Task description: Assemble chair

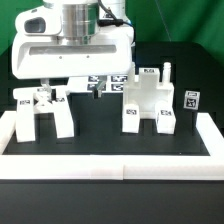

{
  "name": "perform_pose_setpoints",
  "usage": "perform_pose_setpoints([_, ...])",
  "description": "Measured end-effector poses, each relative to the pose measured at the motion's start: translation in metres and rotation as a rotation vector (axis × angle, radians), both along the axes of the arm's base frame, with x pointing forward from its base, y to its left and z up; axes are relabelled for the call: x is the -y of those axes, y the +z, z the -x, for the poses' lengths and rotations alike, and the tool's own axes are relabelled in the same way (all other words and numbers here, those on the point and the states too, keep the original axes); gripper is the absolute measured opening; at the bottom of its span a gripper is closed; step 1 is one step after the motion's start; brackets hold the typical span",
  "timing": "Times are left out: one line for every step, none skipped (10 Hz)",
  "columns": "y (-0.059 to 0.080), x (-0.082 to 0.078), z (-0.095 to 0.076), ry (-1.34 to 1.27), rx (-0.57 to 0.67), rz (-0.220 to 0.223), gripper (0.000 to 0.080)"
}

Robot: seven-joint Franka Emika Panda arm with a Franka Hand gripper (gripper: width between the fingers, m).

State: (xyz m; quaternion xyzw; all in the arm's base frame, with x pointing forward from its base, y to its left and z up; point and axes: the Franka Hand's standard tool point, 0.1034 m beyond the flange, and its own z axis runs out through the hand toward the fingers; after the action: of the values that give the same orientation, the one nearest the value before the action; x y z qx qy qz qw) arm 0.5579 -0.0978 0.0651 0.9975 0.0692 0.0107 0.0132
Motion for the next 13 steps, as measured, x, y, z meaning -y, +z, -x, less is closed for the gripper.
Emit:
perform_pose_setpoints([0.0,0.0,0.0,0.001,0.0,0.0,0.0649])
perform_pose_setpoints([0.0,0.0,0.0,0.001,0.0,0.0,0.0649])
perform_pose_setpoints([0.0,0.001,0.001,0.029,-0.002,0.001,0.0649])
perform_pose_setpoints([-0.001,0.009,0.004,0.129,-0.008,0.003,0.0649])
perform_pose_setpoints([-0.005,0.014,0.006,0.137,-0.012,0.005,0.0649])
perform_pose_setpoints([-0.009,0.014,0.007,0.14,-0.019,0.005,0.0649])
perform_pose_setpoints([-0.012,0.013,0.008,0.144,-0.023,0.005,0.0649])
perform_pose_setpoints([-0.014,0.011,0.008,0.147,-0.025,0.004,0.0649])
perform_pose_setpoints([-0.017,0.011,0.008,0.156,-0.029,0.004,0.0649])
perform_pose_setpoints([-0.017,0.011,0.008,0.155,-0.03,0.004,0.0649])
perform_pose_setpoints([-0.017,0.011,0.008,0.155,-0.031,0.004,0.0649])
perform_pose_setpoints([-0.018,0.011,0.008,0.155,-0.031,0.004,0.0649])
perform_pose_setpoints([-0.018,0.011,0.009,0.155,-0.032,0.004,0.0649])
